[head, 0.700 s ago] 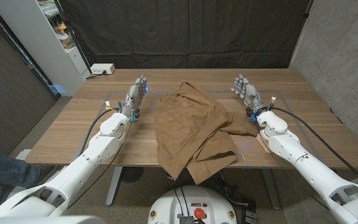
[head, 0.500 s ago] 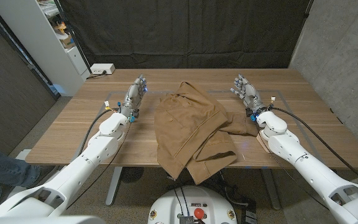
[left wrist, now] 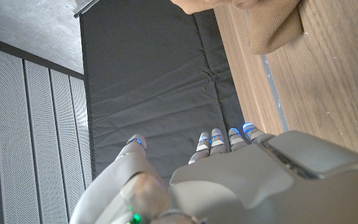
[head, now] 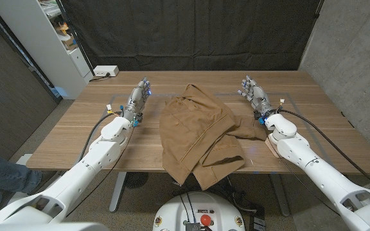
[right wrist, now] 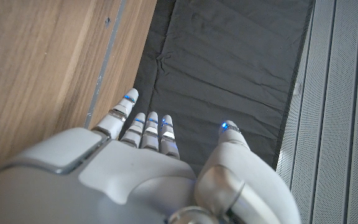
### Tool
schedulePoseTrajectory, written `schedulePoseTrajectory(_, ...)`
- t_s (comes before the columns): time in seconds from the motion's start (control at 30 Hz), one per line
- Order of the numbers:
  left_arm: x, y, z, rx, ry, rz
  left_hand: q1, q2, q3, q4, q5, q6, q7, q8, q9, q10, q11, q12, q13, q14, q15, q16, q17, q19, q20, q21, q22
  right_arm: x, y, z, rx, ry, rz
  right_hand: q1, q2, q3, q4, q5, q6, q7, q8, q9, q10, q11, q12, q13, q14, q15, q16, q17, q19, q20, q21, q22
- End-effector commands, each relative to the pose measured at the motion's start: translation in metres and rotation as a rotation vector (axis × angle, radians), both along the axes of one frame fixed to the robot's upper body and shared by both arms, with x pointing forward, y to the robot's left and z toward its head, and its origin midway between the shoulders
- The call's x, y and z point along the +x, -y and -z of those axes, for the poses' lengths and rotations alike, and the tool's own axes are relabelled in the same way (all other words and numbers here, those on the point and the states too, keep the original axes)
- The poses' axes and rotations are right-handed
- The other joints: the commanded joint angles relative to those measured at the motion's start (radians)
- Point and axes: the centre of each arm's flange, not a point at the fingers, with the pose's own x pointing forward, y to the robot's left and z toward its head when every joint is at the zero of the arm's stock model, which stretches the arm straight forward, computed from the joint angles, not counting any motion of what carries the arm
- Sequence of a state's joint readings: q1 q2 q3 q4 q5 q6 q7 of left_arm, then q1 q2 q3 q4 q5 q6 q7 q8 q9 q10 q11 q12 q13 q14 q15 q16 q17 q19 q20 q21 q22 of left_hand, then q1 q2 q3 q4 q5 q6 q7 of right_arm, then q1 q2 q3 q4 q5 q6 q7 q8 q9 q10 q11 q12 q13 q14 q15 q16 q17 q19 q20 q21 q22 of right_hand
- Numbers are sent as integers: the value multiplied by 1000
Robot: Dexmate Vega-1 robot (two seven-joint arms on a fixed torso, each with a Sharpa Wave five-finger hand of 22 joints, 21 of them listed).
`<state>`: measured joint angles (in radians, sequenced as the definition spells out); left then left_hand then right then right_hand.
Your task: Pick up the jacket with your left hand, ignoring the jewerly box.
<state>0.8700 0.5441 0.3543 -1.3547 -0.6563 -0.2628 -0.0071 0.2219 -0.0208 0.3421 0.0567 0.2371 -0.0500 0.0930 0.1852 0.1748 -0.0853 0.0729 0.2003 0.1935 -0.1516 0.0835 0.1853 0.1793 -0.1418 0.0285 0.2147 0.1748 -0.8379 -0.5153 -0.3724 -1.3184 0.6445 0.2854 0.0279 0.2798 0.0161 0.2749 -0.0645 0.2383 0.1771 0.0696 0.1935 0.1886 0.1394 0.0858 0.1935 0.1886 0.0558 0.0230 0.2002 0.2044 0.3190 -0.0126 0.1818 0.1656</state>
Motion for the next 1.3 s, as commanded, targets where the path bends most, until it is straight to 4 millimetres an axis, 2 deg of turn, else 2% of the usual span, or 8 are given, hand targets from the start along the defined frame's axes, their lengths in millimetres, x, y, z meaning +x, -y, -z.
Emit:
schedulePoseTrajectory(0.03,-4,-1,-4,19,5,-5,13,1,4,-5,5,1,8,4,4,-6,-2,8,1,-3,1,4,1,-6,6,0,2,-7,7,-8,-4,27,14,8,0,6,-4,3,2,-5,4,2,1,4,2,3,4,1,2,3,4,2,7,3)
schedulePoseTrajectory(0.33,-6,-2,-9,28,11,-7,17,3,5,-8,4,3,6,5,4,-5,1,9,1,-2,1,4,1,-7,10,-2,2,-11,11,-12,-2,45,21,7,2,5,-4,2,-5,-22,1,2,-9,1,-1,4,6,3,4,4,1,8,6,3)
schedulePoseTrajectory(0.7,-18,-2,-17,78,44,-11,22,5,7,-13,4,4,3,5,4,-5,-2,9,1,-1,0,4,1,-8,16,-4,2,-17,14,-15,-5,51,31,6,6,6,-3,2,-7,-24,1,3,-12,-2,-1,4,16,0,8,5,3,12,7,4)
schedulePoseTrajectory(1.3,-37,8,-42,139,133,-21,34,10,11,-23,1,9,1,7,4,4,-4,12,1,9,0,6,1,-4,22,-6,2,-12,19,-20,-12,52,33,4,8,5,-3,0,-4,-26,2,3,-12,-3,0,4,15,0,7,5,0,14,6,4)
